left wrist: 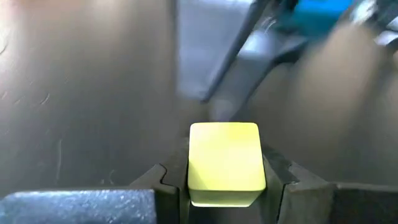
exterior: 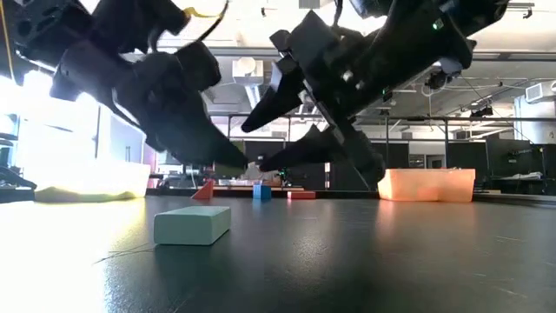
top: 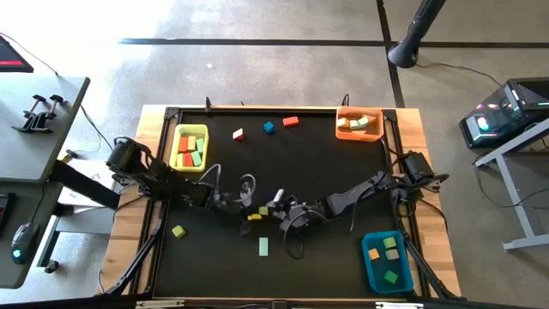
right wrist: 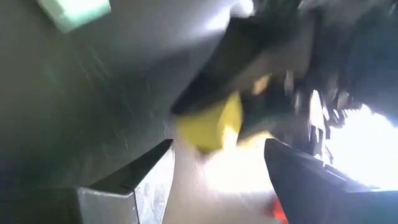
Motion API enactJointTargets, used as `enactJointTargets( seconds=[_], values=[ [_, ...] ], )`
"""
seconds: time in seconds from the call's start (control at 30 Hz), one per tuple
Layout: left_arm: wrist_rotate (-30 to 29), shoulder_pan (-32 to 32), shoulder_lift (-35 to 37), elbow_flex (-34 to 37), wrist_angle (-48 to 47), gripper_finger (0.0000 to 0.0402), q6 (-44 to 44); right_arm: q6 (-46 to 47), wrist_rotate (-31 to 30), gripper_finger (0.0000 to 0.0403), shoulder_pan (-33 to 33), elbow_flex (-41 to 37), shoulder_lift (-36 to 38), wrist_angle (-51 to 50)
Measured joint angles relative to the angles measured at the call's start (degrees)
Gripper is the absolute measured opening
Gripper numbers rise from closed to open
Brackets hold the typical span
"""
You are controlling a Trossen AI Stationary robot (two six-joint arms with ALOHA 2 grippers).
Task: Sort blocks by size
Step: Put the yellow square block into the blue bin
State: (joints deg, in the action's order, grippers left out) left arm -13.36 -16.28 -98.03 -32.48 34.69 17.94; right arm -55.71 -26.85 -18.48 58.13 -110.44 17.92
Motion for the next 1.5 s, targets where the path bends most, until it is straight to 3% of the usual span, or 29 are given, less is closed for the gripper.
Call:
enactJointTargets(
  seconds=[0.2,0.37,0.6,0.87,1.1,1.2,1.3,1.4,1.5],
  values=[
    [6.9,1.4,1.6,6.7,19.3,0.0092,3.2,-2.9,-4.6,0.0245,-0.9,0.0,-1.0,5.6],
    [8.9,1.8,1.2,8.9,25.7,0.0092,4.5,-5.9,-4.5,0.0245,-1.0,0.1,-1.0,14.5],
    [9.3,1.8,1.3,8.9,25.8,0.0096,4.5,-4.7,-1.0,0.0236,-0.6,0.0,-1.0,15.1],
    [9.3,1.7,1.3,8.9,26.7,0.0137,4.7,0.6,1.2,0.0136,-0.3,0.0,-1.0,14.8],
    [10.3,2.1,2.3,9.2,27.2,0.0153,5.3,7.6,-3.8,0.0131,-1.9,0.2,-0.3,13.7],
    [11.5,2.7,4.5,9.3,26.2,0.0155,4.3,13.9,-13.6,0.0131,-4.9,0.3,1.7,8.3],
    [12.8,3.2,8.0,9.3,21.6,0.0155,0.5,24.0,-21.5,0.0131,-8.1,-0.1,6.2,-7.4],
    [11.8,3.6,10.9,9.3,16.0,0.0156,-3.1,44.1,-21.4,0.0131,-11.1,0.0,13.0,-25.7],
    [8.8,3.6,12.5,9.3,13.5,0.0156,-4.8,71.4,-13.8,0.0131,-14.1,1.8,19.9,-45.2]
  ],
)
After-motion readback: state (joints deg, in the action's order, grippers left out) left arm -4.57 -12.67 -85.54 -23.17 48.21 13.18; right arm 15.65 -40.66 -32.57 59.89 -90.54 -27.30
